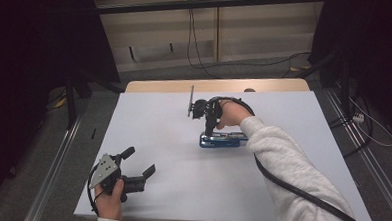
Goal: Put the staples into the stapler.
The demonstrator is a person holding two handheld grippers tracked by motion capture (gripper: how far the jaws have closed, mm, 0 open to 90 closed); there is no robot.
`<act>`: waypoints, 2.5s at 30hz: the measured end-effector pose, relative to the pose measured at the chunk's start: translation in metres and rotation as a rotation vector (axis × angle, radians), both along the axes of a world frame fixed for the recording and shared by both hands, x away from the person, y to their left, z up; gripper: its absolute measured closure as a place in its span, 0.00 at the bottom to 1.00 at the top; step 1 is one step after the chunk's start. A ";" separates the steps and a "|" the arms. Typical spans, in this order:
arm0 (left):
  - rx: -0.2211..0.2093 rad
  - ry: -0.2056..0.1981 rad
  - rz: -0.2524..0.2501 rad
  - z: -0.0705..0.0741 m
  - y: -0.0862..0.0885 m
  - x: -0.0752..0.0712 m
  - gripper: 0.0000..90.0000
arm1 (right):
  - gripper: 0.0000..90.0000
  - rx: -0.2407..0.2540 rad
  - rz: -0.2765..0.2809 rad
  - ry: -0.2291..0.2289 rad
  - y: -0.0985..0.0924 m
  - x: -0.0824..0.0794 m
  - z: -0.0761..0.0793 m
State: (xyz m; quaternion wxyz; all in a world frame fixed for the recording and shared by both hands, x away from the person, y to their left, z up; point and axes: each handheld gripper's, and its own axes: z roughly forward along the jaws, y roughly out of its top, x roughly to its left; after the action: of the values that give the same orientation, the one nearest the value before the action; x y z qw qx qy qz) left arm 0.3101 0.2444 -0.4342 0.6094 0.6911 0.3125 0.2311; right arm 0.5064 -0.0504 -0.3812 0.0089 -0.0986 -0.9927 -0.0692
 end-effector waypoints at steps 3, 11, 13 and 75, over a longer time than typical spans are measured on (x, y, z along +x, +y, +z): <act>-0.002 0.004 -0.003 0.000 0.000 0.000 0.03 | 0.88 0.001 -0.001 -0.003 0.000 0.000 0.000; -0.002 0.001 -0.001 0.000 0.000 0.000 0.03 | 0.88 0.000 0.002 -0.006 0.001 0.000 0.000; 0.000 0.000 -0.001 0.000 0.000 0.000 0.03 | 0.87 0.003 -0.001 -0.004 0.001 0.000 0.000; 0.043 0.095 -0.096 0.000 -0.023 0.011 0.03 | 0.22 0.338 -0.326 -0.053 -0.131 -0.026 0.005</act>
State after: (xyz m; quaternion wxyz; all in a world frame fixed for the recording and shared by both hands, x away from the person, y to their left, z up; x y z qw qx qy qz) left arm 0.3215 0.2213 -0.4341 0.5893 0.7283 0.3027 0.1751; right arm 0.4800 -0.1814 -0.3761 -0.0119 -0.2527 -0.9378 -0.2377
